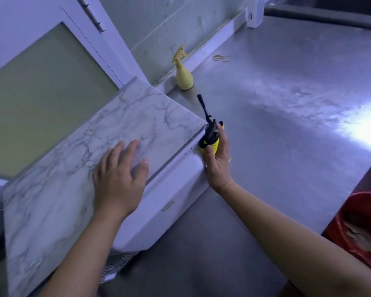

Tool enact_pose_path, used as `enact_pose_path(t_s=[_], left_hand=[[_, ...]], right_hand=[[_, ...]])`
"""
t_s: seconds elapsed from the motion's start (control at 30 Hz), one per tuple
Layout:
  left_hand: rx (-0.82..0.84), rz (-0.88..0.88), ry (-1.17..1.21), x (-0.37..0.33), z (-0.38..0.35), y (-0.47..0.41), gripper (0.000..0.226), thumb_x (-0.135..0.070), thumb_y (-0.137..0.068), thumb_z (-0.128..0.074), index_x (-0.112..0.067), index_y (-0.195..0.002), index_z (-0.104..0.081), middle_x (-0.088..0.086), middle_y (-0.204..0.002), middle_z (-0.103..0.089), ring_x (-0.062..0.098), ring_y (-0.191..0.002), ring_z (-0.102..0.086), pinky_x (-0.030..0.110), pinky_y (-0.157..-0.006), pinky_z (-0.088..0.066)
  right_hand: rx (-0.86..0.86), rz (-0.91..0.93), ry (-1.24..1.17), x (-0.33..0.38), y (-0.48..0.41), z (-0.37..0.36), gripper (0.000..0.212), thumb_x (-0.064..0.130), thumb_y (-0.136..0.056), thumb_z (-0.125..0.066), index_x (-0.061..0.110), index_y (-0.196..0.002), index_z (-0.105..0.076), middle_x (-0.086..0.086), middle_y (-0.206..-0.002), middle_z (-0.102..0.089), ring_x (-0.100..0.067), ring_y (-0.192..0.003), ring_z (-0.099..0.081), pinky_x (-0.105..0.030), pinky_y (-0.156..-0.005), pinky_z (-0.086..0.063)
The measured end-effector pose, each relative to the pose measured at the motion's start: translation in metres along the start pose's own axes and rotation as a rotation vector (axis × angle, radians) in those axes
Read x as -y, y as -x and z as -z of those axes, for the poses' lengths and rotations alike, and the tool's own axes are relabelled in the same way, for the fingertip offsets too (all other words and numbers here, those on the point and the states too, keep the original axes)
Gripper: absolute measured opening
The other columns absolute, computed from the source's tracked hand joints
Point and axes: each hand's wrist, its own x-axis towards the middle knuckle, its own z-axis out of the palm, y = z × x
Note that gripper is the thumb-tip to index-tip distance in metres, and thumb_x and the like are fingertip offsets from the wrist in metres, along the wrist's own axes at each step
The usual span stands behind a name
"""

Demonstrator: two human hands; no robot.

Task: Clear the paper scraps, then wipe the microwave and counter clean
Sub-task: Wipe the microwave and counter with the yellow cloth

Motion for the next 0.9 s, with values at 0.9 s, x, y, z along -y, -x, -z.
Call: enact_pose_path(t_s=[0.9], left_hand=[[-0.01,0.007,0.01,0.002,0.0,-0.005,0.059,-0.062,-0.09,-0.033,-0.044,-0.145,-0.039,-0.004,-0.159,-0.031,0.023,-0.146,-0.025,0.048,-0.119,-0.016]], right_hand=[[0.326,-1.178,-0.138,0.07,0.119,0.095,0.036,0.042,-0.096,-0.057,0.019,-0.124,-0.06,-0.011,-0.119,-0.069,-0.031,-0.108,-0.064,-0.045,-0.094,-0.049]])
